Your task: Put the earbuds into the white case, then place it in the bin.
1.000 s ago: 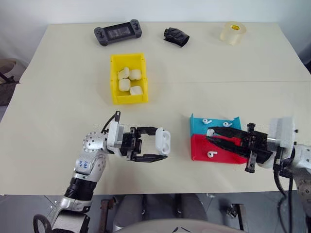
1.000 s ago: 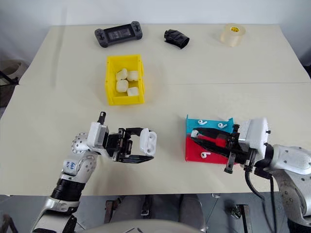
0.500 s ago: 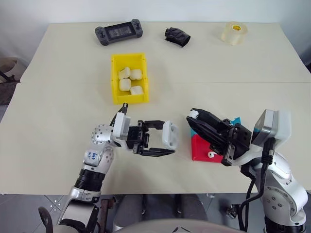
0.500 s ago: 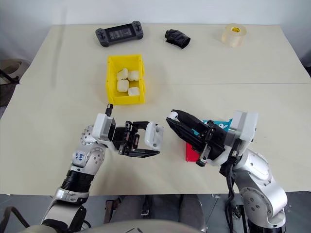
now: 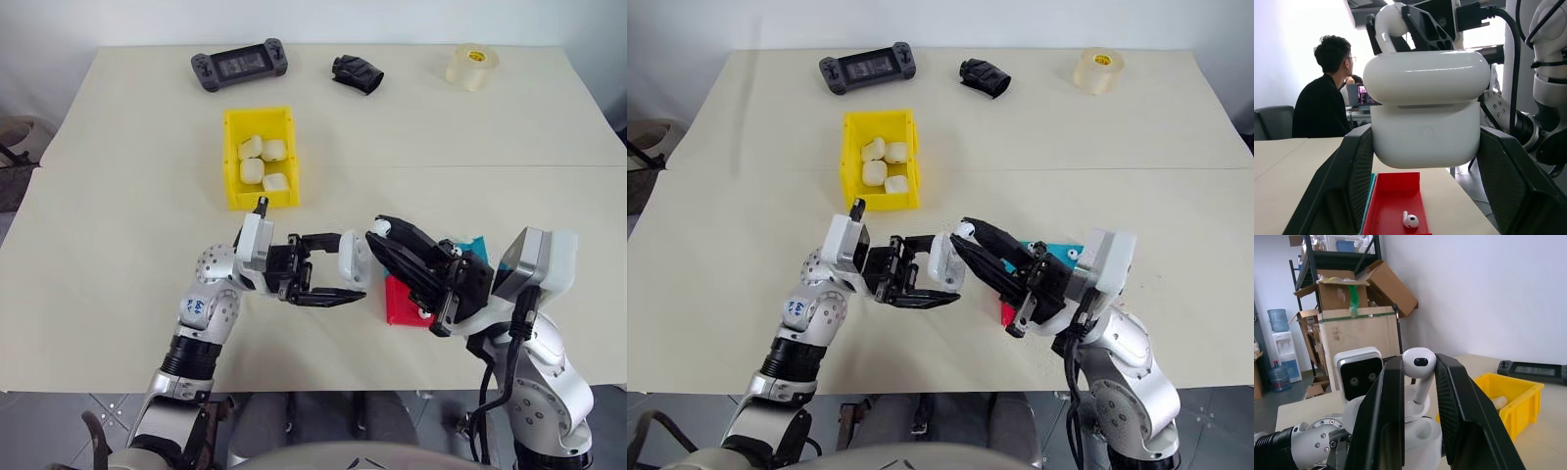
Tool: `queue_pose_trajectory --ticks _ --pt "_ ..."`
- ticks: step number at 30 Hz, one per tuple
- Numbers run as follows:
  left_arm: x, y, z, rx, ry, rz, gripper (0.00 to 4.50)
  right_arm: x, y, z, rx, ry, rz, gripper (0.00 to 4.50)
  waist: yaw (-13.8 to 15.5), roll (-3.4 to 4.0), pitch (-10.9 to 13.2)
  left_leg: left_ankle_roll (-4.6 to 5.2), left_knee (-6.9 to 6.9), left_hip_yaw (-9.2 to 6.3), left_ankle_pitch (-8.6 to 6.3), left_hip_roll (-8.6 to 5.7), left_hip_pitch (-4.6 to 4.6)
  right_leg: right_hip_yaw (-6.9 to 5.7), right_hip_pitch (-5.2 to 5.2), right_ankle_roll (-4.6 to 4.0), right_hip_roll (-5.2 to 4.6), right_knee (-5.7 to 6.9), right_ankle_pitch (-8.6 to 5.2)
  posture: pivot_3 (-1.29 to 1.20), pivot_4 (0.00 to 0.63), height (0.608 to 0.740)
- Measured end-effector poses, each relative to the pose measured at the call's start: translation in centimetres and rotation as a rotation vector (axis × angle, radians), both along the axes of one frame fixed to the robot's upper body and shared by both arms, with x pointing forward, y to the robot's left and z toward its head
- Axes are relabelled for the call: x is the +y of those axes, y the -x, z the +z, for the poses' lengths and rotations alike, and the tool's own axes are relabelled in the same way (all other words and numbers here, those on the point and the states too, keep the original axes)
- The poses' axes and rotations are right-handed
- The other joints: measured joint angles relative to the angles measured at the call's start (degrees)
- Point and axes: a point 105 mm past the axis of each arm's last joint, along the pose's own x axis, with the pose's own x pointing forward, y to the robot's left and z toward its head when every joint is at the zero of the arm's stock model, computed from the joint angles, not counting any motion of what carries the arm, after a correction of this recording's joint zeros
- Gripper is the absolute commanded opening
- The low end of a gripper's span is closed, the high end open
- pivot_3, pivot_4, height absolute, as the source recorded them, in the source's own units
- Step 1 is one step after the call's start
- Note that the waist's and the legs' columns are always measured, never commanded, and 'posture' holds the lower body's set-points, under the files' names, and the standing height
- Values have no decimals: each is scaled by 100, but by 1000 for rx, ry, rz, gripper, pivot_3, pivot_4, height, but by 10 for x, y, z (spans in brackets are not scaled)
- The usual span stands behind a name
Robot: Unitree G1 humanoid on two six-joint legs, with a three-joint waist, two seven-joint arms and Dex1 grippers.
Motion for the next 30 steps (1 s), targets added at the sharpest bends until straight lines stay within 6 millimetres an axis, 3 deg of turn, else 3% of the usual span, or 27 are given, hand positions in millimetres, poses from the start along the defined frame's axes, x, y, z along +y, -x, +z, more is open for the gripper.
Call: queue_pose_trajectory --ticks 9,30 --pt "-2 -1 6 6 -6 -24 2770 1 -9 -13 -19 -18 -29 522 -5 0 0 0 -4 1 0 -7 0 0 -3 0 3 0 0 0 150 740" --pt "2 -1 3 18 -24 -33 2770 10 -14 -15 -42 35 18 522 -2 0 0 0 -8 -1 0 -1 0 1 -4 0 2 -3 0 0 150 740"
